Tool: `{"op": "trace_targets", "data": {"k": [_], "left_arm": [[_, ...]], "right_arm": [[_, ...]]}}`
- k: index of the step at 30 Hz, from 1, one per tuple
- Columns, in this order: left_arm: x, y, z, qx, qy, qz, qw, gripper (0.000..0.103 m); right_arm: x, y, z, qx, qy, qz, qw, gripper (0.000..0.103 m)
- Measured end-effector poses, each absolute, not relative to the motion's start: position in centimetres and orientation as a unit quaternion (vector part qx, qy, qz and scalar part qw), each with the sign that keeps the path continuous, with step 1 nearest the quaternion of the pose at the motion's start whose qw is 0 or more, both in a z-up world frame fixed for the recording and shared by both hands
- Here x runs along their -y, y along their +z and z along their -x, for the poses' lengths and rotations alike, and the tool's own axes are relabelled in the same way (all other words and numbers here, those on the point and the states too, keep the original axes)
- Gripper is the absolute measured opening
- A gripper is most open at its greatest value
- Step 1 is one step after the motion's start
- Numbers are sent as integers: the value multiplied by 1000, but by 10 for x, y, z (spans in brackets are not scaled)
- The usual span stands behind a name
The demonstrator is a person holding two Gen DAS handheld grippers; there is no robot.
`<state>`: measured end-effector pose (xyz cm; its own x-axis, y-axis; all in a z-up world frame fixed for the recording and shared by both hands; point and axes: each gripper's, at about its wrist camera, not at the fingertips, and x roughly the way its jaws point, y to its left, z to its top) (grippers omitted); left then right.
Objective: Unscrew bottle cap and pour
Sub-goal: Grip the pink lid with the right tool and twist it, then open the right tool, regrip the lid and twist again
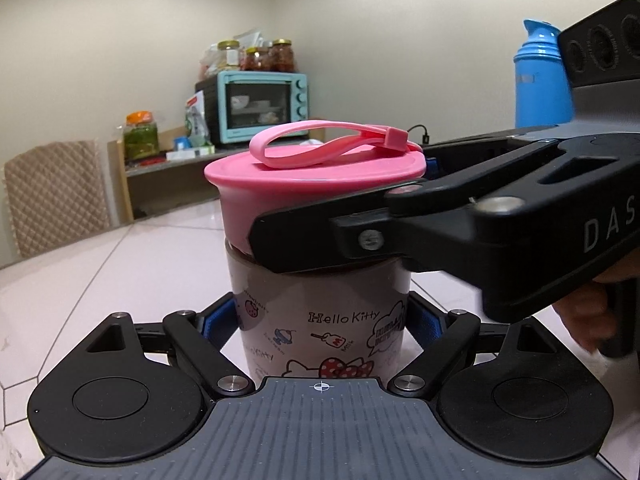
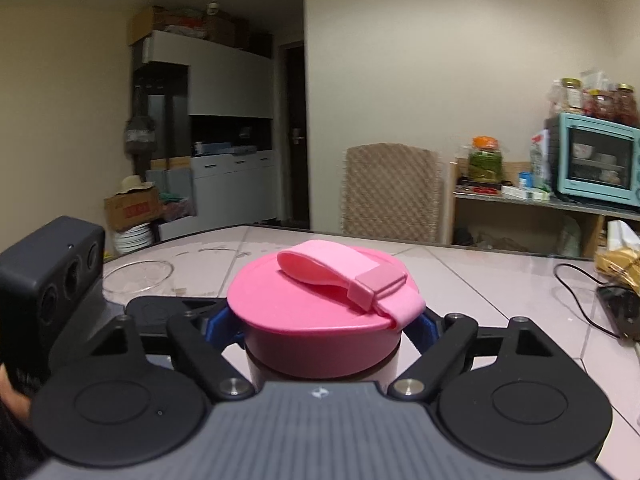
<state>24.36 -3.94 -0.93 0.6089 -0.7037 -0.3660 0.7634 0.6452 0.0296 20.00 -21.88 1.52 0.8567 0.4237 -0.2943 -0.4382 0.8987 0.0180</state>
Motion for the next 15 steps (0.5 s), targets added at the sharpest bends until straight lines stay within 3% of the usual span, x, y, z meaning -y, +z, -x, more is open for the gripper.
{"op": "trace_targets", "data": {"k": [15], "left_arm": [[38,-12,-241,-165,-413,-93,891,90]], "right_arm": [[280,29,-260,-164,504,76,844,85]]}}
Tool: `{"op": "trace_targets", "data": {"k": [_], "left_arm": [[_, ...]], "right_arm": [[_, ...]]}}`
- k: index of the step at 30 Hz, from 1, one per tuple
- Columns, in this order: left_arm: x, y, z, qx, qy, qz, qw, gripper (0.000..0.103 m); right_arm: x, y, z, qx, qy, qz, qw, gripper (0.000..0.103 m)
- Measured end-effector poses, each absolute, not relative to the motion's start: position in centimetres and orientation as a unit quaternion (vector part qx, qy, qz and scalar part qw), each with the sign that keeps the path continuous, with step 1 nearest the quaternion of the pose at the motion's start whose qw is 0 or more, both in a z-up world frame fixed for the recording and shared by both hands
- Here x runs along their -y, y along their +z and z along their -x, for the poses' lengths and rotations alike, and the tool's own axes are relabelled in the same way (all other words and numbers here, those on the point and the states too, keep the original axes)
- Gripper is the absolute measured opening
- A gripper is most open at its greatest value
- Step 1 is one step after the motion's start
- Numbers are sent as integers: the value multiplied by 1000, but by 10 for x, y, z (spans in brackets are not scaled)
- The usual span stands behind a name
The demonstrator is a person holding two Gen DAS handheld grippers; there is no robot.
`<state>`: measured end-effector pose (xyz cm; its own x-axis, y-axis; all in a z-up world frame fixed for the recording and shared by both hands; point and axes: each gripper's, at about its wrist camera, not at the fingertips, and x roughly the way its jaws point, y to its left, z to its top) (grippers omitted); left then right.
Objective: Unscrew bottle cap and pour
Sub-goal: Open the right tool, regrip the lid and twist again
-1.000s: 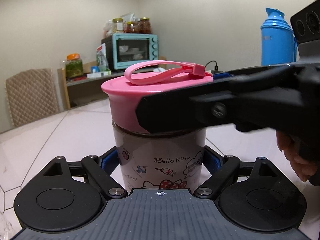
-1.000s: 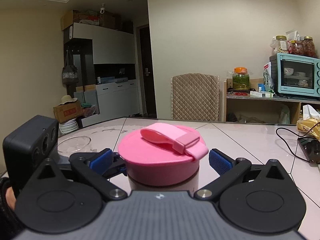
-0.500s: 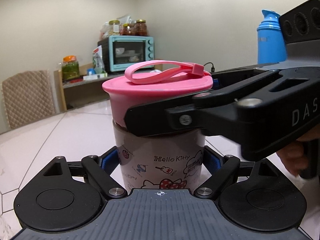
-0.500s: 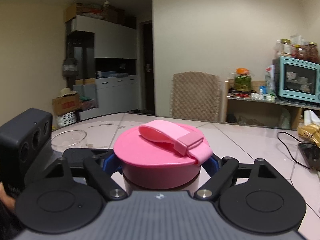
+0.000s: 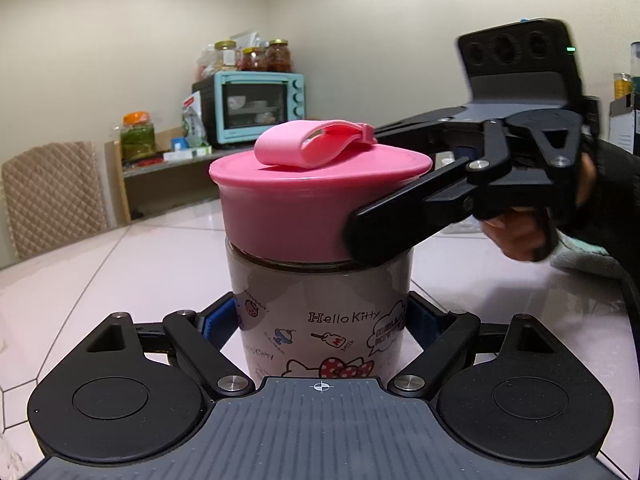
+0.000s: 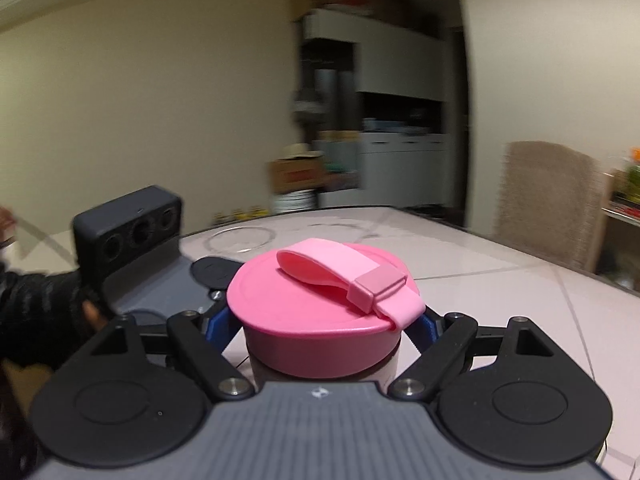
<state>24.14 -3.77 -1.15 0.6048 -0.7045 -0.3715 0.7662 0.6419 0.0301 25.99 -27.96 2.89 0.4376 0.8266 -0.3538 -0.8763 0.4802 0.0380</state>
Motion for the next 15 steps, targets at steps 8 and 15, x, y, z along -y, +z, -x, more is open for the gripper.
{"op": "trace_targets", "data": {"k": [8,15], "left_arm": [[38,-11,-239,-166,-413,-92,891,90],[32,-10,-244,-164,-415,-89,890,90]], "right_arm": [[270,40,-239,-162,470,66,865,99],[259,37,-202,-161,322,36,932,100]]}}
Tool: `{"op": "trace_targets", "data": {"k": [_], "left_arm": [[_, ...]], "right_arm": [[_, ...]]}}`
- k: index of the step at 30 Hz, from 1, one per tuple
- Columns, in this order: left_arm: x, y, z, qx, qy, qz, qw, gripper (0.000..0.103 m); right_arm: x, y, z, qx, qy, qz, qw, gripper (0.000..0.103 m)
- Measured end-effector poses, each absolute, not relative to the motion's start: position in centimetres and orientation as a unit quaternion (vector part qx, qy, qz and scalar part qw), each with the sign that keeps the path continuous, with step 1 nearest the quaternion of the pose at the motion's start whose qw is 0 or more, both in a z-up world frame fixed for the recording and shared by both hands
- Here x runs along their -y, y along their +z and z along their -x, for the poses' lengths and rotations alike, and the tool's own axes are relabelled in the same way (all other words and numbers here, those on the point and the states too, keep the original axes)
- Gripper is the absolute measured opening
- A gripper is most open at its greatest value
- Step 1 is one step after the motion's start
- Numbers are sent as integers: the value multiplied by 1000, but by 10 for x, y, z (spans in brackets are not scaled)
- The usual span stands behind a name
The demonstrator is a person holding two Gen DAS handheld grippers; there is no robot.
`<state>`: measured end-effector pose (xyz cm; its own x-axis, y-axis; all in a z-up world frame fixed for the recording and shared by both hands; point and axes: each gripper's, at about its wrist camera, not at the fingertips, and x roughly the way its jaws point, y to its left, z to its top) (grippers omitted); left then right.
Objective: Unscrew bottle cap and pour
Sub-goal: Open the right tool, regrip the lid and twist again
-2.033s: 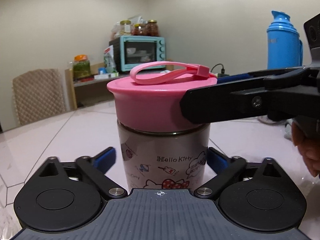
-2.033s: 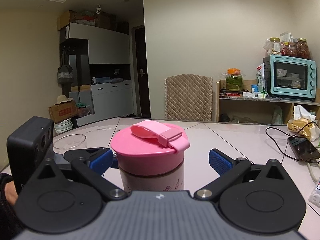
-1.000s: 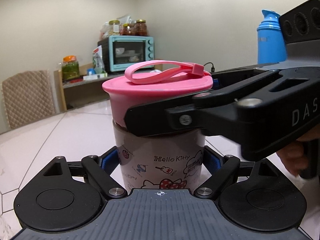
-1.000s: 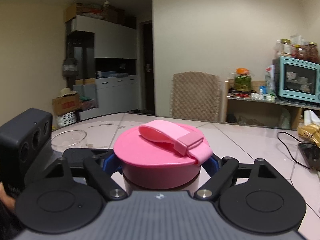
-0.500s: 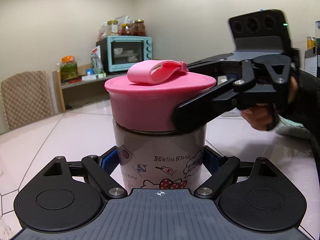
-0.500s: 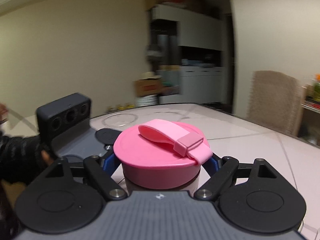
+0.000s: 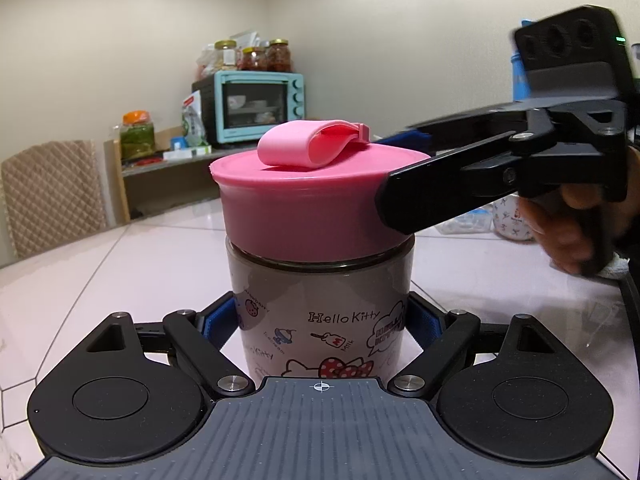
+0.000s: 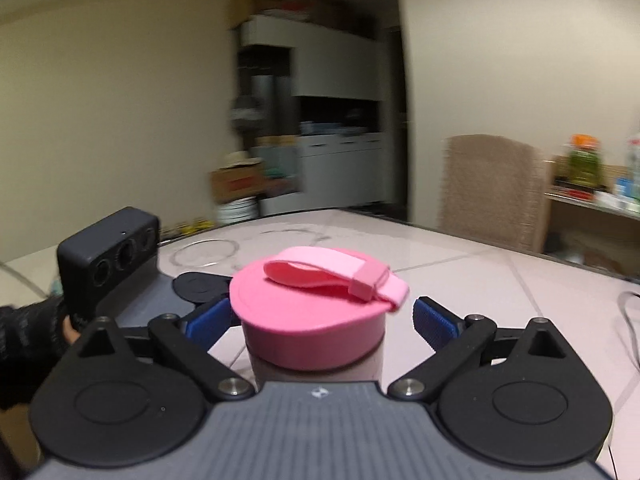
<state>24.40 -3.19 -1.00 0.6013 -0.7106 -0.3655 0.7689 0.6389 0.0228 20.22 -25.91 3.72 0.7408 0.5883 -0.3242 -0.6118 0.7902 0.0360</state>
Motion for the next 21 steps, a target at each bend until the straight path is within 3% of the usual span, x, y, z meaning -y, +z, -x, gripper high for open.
{"op": "trace_targets", "data": {"k": [17,21], "left_arm": [[28,-10,-242,-165,-417,-90,889,90],[28,-10,-243,-166,-417,-90,889,90]], "right_arm": [[200,12,-191,-138,184,5,973,100],[200,13,-189,-135,174,-1,975,96]]}}
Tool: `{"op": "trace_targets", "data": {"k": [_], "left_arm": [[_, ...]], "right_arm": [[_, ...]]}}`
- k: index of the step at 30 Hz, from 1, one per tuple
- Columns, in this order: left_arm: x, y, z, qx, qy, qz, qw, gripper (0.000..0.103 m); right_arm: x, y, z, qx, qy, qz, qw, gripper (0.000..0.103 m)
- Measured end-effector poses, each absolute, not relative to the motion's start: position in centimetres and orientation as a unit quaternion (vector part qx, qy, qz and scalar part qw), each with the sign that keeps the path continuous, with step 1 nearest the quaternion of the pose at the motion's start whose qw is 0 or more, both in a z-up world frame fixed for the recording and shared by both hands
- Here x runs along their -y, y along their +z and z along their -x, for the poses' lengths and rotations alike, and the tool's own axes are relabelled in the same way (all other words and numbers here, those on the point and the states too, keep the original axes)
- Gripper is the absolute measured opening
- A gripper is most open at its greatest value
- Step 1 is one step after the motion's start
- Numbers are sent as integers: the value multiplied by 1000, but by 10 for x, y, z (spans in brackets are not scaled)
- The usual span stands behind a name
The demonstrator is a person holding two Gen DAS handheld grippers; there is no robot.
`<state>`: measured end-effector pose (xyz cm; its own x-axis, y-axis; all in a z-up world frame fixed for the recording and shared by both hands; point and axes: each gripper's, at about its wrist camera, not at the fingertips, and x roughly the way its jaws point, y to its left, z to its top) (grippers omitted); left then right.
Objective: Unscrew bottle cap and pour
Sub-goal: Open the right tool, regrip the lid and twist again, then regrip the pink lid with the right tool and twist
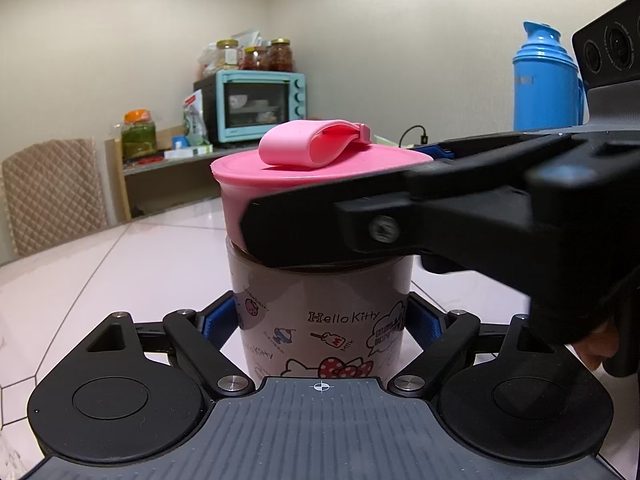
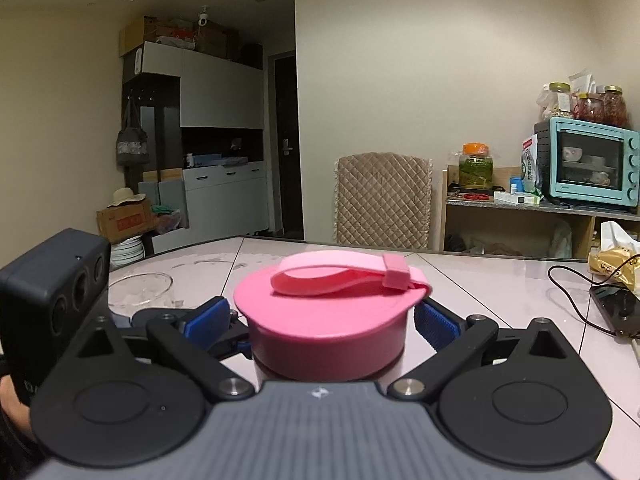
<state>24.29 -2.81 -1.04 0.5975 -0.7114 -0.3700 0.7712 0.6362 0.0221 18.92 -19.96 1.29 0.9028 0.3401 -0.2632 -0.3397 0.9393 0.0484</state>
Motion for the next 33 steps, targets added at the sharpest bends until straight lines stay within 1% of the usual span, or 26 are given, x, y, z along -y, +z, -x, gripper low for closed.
{"op": "trace_targets", "data": {"k": [3,5,7,12,18,21,26,33], "left_arm": [[29,-11,-243,-166,-416,-91,889,90],[30,-11,-247,-166,-416,-91,889,90],[29,-10,-247,-166,-417,-90,889,90],[31,-9,-249,-165,-417,-89,889,90],[32,-10,-248,-166,-417,-90,889,90],[32,-10,-247,-166,-417,-90,889,90],[31,-10,-248,-165,-417,-89,889,90],[31,-11,-248,-165,-417,-89,889,90]], "right_arm": [[202,14,-189,-137,164,-2,977,89],[202,14,-191,-138,163,-5,977,89],[200,12,-191,-136,160,3,978,86],[206,10,-193,-134,189,19,973,85],[232,15,-205,-140,289,51,946,85],[252,17,-217,-145,363,57,919,85],[267,23,-231,-151,440,78,882,85],[264,27,-223,-151,434,83,885,85]]}}
